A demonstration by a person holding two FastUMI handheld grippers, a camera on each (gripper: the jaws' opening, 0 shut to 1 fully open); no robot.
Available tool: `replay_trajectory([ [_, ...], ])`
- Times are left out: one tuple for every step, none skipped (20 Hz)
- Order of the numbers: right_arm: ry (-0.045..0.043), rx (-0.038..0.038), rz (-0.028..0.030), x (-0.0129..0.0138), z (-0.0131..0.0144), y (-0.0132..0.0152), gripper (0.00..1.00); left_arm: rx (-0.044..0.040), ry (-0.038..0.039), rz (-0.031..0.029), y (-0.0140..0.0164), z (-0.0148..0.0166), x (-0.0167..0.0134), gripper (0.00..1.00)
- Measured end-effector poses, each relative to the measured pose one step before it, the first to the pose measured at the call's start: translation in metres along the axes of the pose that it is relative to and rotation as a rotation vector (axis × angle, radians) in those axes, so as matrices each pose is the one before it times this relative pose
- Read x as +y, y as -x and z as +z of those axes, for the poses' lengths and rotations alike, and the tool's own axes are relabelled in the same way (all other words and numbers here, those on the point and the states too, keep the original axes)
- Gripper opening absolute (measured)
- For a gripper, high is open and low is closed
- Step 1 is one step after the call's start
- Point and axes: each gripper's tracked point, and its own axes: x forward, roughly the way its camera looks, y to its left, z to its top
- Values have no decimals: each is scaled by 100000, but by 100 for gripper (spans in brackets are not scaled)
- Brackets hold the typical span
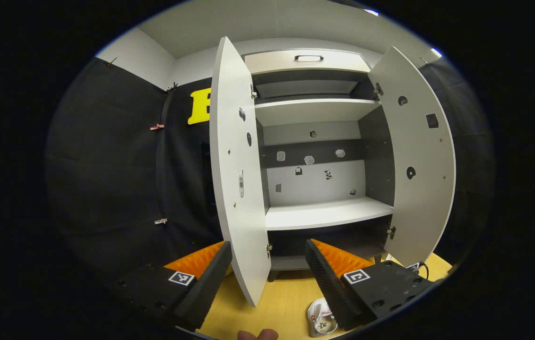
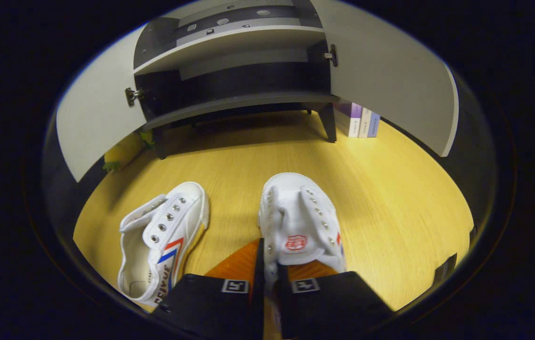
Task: Grab one shoe with the right hand and put it into the shoe cabinet, grab the other shoe with the left hand and put it into the shoe cabinet; then close the right door with the right hand and the left door with the left hand.
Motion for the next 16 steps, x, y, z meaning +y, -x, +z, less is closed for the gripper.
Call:
replay_trajectory([
  [-321,-69,1742,187,134,223,12,87,75,-102,-72,-42,35,98],
  [-438,2767,1027,10,-222,-37,12,30,222,-219,-201,-99,-12,98],
  [354,805,581,-155,277,426,10,-104,455,-168,-131,31,-1,98],
  [942,1217,3,-141,236,136,5,-336,478,-349,19,22,-95,98],
  [377,-1278,-314,-91,824,473,5,-573,444,-277,-53,231,-45,98],
  [-171,-1455,918,252,937,500,5,-379,297,-290,-148,56,-49,98],
  [-22,-1425,1044,332,742,792,5,-3,282,-267,-31,17,3,98],
  [578,-806,302,144,649,653,5,-89,568,-74,-23,-67,75,98],
  [-100,-1026,409,237,666,708,5,-180,819,-40,-38,94,66,98],
  [58,-1054,500,277,691,676,5,-110,833,19,-5,-31,33,98],
  [771,-776,492,247,703,734,5,-65,675,69,-3,95,99,98],
  [899,-636,408,304,829,759,5,-286,402,-163,67,10,69,98],
  [642,-626,268,346,999,772,5,-264,49,-160,63,101,-23,98],
  [371,-536,-335,313,1171,780,5,-249,-49,-315,-47,-10,9,98],
  [243,-210,-1045,180,1098,814,5,62,142,-364,23,46,39,98],
  [-301,-683,-709,301,1337,777,5,297,528,-518,36,-144,-9,98],
])
